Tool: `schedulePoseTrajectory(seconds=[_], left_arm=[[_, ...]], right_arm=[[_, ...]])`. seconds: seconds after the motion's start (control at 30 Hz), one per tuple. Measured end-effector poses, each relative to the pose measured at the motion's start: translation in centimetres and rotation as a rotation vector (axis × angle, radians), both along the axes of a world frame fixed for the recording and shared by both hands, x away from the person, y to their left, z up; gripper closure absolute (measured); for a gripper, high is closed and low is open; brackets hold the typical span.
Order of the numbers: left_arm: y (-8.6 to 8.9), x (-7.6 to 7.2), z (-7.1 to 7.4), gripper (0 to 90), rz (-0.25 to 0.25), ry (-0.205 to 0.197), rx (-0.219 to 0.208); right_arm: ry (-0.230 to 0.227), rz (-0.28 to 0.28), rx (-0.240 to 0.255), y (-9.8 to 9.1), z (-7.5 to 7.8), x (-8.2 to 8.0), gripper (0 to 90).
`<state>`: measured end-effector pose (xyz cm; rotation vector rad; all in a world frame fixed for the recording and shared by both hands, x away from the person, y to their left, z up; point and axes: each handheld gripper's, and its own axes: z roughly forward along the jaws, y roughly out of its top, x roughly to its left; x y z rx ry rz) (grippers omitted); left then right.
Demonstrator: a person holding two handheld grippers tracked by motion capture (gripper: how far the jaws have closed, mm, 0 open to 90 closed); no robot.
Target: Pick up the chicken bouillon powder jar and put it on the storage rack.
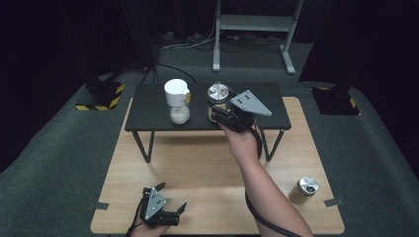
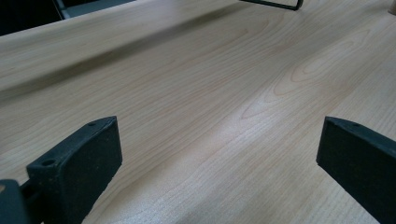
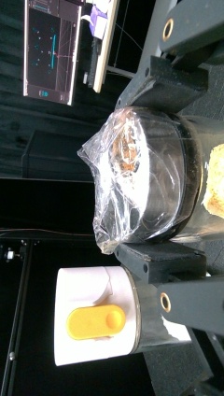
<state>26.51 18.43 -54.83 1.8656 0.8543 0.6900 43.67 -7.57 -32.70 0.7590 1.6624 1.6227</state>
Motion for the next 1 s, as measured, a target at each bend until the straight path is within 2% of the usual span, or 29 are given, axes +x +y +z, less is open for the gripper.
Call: schedulePoseTrajectory(seconds=[1.0], left_arm=[[0.1,0.0,0.0,0.4,-0.001,0.0,-0.01]], right_arm=[[0.034,-0.008,0.017,0.3,-0.4,1.2,34.0]])
